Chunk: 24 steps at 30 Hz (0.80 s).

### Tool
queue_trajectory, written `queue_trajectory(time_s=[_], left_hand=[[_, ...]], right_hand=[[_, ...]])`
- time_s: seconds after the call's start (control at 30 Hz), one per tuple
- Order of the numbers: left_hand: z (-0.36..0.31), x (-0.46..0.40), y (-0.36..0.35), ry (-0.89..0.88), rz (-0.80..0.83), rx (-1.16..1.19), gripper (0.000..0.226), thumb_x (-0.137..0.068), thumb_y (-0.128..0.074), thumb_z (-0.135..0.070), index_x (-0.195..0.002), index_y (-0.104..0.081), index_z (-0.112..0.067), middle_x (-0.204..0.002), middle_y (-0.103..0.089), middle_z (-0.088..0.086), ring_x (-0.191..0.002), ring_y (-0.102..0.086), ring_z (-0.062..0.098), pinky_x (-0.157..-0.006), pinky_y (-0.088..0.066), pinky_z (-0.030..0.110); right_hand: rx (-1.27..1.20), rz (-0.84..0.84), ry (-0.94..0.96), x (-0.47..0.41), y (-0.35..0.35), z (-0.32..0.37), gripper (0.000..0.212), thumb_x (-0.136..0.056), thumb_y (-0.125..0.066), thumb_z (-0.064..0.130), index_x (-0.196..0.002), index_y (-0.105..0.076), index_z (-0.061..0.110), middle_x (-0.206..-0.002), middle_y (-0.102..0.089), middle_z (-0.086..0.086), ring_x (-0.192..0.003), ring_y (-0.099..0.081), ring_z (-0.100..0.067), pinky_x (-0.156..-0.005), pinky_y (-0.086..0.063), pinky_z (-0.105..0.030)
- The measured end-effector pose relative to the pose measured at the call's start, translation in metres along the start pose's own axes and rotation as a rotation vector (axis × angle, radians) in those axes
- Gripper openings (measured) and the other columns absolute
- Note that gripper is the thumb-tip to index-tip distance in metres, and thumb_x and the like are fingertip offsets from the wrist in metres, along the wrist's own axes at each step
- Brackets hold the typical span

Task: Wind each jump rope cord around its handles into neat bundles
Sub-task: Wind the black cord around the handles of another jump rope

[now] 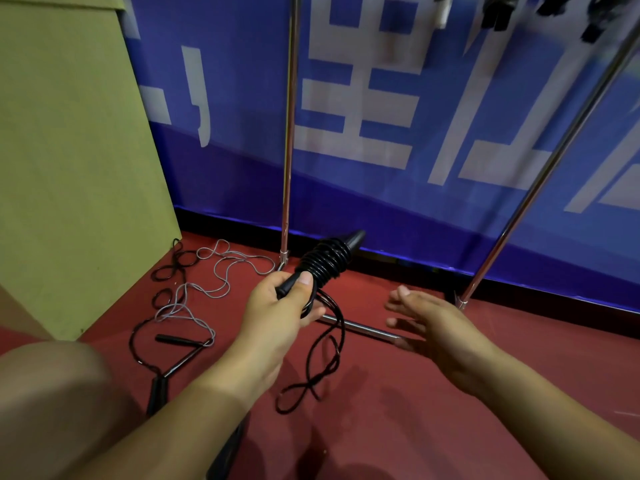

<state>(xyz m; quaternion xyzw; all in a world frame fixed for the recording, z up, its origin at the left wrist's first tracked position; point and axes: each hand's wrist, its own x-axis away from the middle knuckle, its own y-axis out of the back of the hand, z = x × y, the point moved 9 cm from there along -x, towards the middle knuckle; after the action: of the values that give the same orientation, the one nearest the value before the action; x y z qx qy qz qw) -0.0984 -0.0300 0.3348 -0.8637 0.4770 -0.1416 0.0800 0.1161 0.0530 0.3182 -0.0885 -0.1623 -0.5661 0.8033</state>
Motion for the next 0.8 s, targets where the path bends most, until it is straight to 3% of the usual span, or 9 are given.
queue_trajectory(time_s=[0.13, 0.27, 0.4, 0.5, 0.6, 0.67, 0.8], left_hand=[[0.003, 0.002, -0.007, 0.026, 0.068, 0.04, 0.02, -0.099, -0.057, -0.017, -0.096, -0.06, 0.002, -0.087, -0.055, 0.015, -0.076, -0.062, 0.019, -0.073, -0.061, 0.031], [0.009, 0.009, -0.018, 0.072, 0.18, 0.046, 0.026, -0.099, -0.057, -0.018, -0.108, -0.059, 0.007, -0.107, -0.062, 0.034, -0.087, -0.068, 0.029, -0.073, -0.06, 0.032], [0.011, 0.013, -0.023, 0.081, 0.236, 0.061, 0.024, -0.099, -0.057, -0.02, -0.104, -0.06, 0.003, -0.101, -0.066, 0.025, -0.085, -0.072, 0.027, -0.072, -0.059, 0.031], [0.01, 0.013, -0.022, 0.054, 0.232, 0.005, 0.023, -0.099, -0.057, -0.02, -0.103, -0.059, 0.003, -0.099, -0.065, 0.026, -0.087, -0.071, 0.03, -0.07, -0.059, 0.031], [0.005, 0.017, -0.024, -0.005, 0.255, -0.129, 0.015, -0.1, -0.055, -0.018, -0.094, -0.058, -0.005, -0.08, -0.066, 0.005, -0.078, -0.074, 0.023, -0.068, -0.061, 0.032], [0.004, 0.02, -0.025, -0.04, 0.26, -0.225, 0.014, -0.101, -0.055, -0.018, -0.097, -0.058, -0.005, -0.074, -0.069, -0.003, -0.075, -0.075, 0.023, -0.072, -0.062, 0.038], [-0.001, 0.019, -0.018, -0.115, 0.198, -0.44, 0.012, -0.1, -0.056, -0.023, -0.098, -0.06, -0.012, -0.081, -0.069, 0.001, -0.07, -0.075, 0.02, -0.074, -0.06, 0.045]], right_hand=[[0.125, 0.159, 0.152, 0.014, -0.026, 0.011, 0.045, -0.073, -0.067, 0.042, -0.111, -0.069, 0.019, -0.115, -0.073, 0.0, -0.113, -0.065, -0.016, -0.101, -0.049, -0.035], [0.166, 0.276, 0.276, 0.023, -0.042, 0.019, 0.04, -0.076, -0.071, 0.027, -0.114, -0.067, 0.014, -0.112, -0.074, -0.002, -0.107, -0.067, -0.012, -0.089, -0.053, -0.021], [0.342, 0.403, 0.325, 0.03, -0.059, 0.014, 0.027, -0.085, -0.076, 0.019, -0.111, -0.07, 0.013, -0.105, -0.073, -0.003, -0.096, -0.065, -0.017, -0.091, -0.051, -0.032], [0.421, 0.425, 0.354, 0.036, -0.066, 0.016, 0.014, -0.092, -0.069, 0.019, -0.099, -0.07, 0.007, -0.083, -0.064, 0.003, -0.079, -0.055, -0.007, -0.077, -0.047, -0.025], [0.481, 0.343, 0.385, 0.036, -0.061, 0.023, 0.029, -0.094, -0.064, 0.027, -0.088, -0.067, -0.001, -0.068, -0.059, 0.004, -0.065, -0.05, -0.007, -0.062, -0.041, -0.022], [0.476, 0.298, 0.373, 0.034, -0.056, 0.023, 0.029, -0.095, -0.062, 0.026, -0.087, -0.065, -0.002, -0.06, -0.055, 0.005, -0.059, -0.047, -0.009, -0.057, -0.038, -0.023], [0.46, 0.363, 0.294, 0.039, -0.06, 0.015, 0.013, -0.096, -0.062, 0.022, -0.096, -0.065, 0.009, -0.061, -0.046, 0.002, -0.057, -0.039, -0.014, -0.052, -0.033, -0.026]])
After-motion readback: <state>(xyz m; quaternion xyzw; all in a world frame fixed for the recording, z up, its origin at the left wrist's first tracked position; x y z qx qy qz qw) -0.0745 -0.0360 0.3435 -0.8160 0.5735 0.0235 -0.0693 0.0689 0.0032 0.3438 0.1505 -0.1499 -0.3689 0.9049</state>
